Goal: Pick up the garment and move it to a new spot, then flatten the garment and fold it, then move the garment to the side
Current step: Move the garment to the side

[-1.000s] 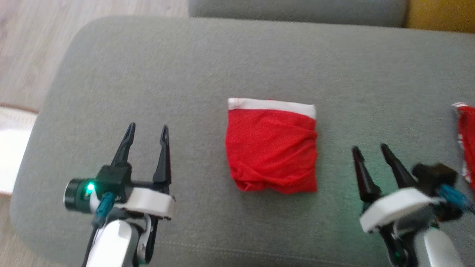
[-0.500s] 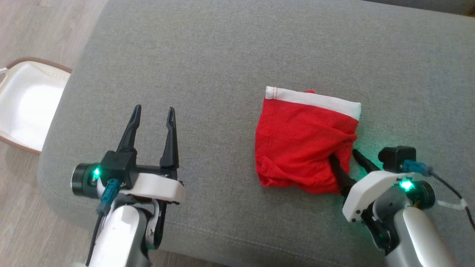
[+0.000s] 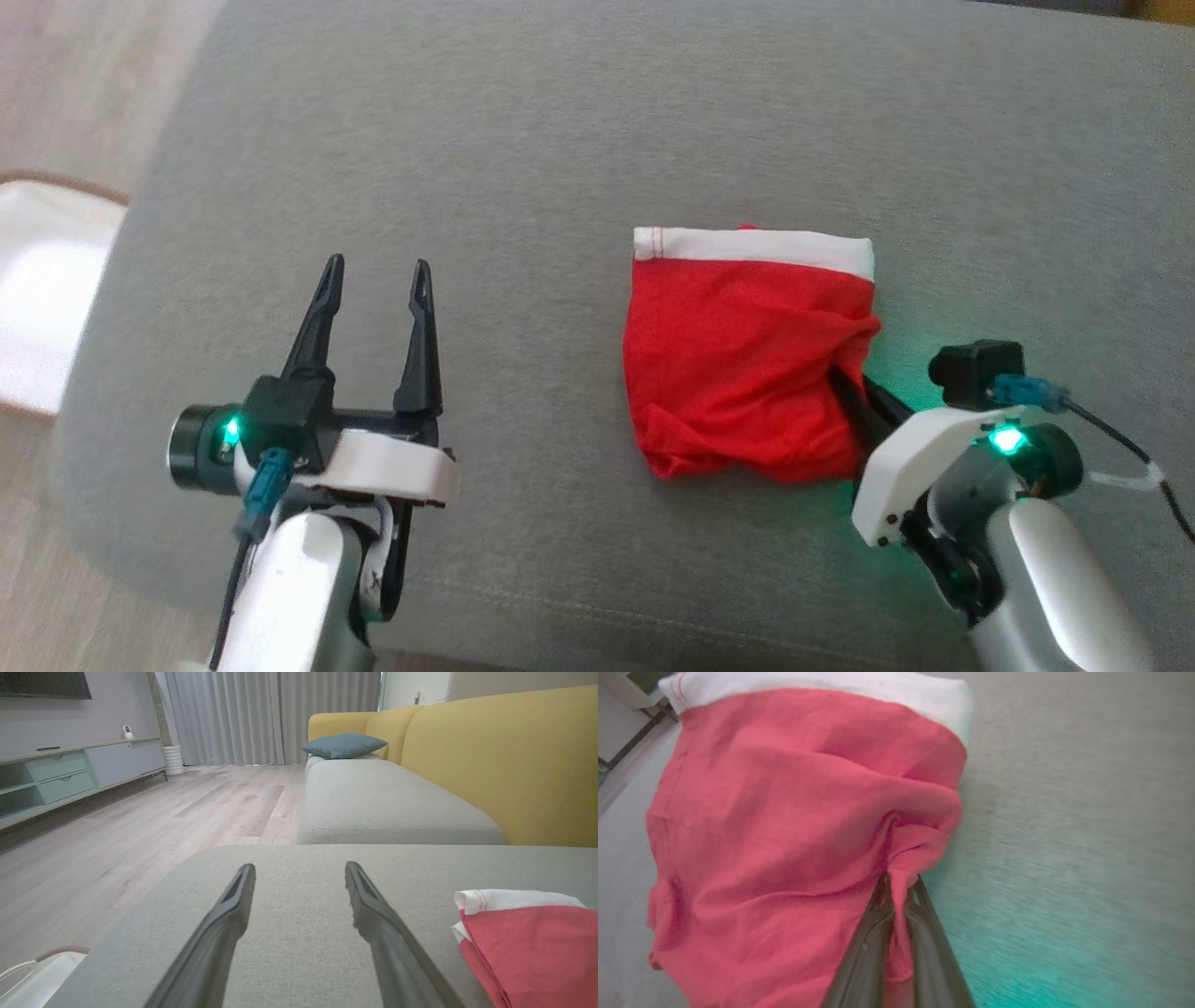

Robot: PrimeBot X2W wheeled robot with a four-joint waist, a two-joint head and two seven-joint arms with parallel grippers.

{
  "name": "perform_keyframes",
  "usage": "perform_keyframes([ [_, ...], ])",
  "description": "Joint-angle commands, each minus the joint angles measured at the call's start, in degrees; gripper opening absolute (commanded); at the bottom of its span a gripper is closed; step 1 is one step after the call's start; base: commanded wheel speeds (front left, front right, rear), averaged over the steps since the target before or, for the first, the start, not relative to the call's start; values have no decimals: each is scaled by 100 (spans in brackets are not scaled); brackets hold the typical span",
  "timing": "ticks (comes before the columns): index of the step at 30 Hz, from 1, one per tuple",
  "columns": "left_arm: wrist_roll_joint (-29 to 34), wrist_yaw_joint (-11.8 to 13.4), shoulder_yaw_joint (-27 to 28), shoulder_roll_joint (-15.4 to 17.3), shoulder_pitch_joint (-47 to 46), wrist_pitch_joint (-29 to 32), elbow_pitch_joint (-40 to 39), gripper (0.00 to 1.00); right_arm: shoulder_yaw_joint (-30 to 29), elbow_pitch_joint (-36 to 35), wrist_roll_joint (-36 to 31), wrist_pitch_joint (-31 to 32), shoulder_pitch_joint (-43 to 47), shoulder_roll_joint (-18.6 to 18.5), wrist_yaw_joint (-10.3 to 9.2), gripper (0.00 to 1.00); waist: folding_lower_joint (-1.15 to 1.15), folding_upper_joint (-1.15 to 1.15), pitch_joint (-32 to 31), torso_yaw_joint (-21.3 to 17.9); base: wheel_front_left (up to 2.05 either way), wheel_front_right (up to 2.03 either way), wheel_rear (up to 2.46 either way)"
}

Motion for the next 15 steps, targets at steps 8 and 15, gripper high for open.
perform_keyframes([
  [8, 174, -70, 228, 170, -240, -68, -331, 100, 102, -962, -161, -9, 278, -505, 37, 0, 0, 0, 17, -1203, 0, 0, 0],
  [15, 250, -160, 144, 244, -380, -69, -312, 100, -162, -1200, -179, 88, 184, -943, 37, 0, 0, 0, 137, -2101, 0, 0, 0],
])
